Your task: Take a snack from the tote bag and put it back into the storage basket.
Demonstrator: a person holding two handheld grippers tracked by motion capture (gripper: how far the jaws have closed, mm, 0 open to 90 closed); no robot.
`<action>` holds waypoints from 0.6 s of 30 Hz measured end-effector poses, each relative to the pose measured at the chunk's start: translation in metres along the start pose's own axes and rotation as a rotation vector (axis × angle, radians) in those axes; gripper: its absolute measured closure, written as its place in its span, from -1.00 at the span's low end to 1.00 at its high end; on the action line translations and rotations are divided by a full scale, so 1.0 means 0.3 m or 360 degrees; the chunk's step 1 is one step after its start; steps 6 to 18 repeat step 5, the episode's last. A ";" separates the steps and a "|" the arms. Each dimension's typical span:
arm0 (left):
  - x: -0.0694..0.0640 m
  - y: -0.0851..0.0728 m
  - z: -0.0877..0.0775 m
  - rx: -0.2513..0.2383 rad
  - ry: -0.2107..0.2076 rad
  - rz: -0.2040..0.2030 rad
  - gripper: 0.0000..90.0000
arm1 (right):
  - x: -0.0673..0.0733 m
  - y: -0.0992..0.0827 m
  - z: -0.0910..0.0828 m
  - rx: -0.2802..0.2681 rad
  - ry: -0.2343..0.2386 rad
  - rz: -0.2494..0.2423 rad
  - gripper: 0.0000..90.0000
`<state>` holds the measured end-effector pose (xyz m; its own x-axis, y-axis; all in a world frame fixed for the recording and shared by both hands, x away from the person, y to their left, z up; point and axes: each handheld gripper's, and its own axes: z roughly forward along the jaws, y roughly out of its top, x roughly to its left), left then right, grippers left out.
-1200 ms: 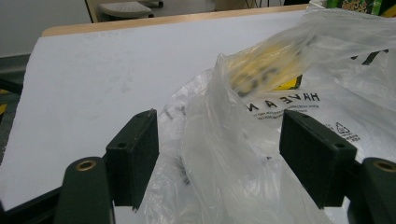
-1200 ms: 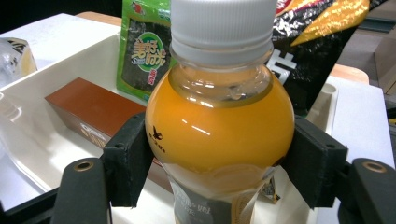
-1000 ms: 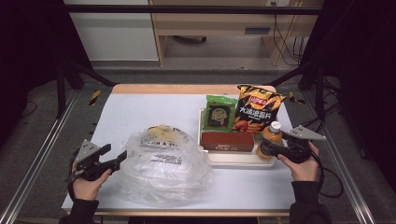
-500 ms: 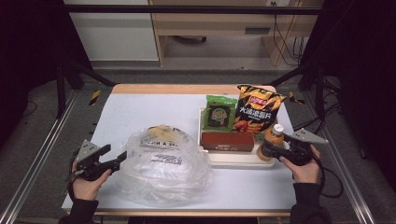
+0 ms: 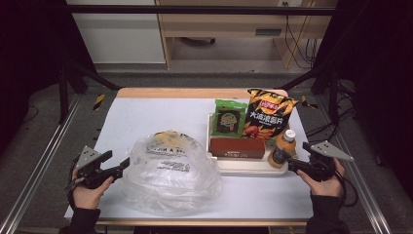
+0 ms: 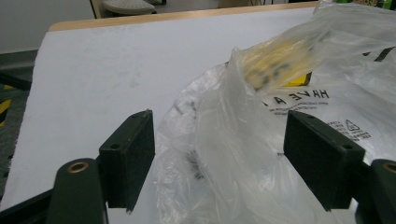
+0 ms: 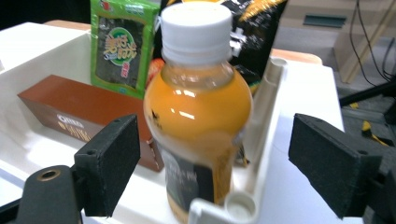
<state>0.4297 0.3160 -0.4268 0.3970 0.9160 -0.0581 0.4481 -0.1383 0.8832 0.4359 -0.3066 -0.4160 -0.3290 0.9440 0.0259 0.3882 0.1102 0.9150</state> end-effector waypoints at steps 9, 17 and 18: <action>0.014 -0.003 0.000 -0.0010 0.0017 -0.0009 -0.46 | 0.010 -0.016 -0.044 0.0008 -0.0010 0.0019 -0.62; 0.014 -0.003 0.000 -0.0010 0.0017 -0.0009 -0.46 | 0.010 -0.016 -0.044 0.0008 -0.0010 0.0019 -0.62; 0.014 -0.003 0.000 -0.0010 0.0017 -0.0009 -0.46 | 0.010 -0.016 -0.044 0.0008 -0.0010 0.0019 -0.62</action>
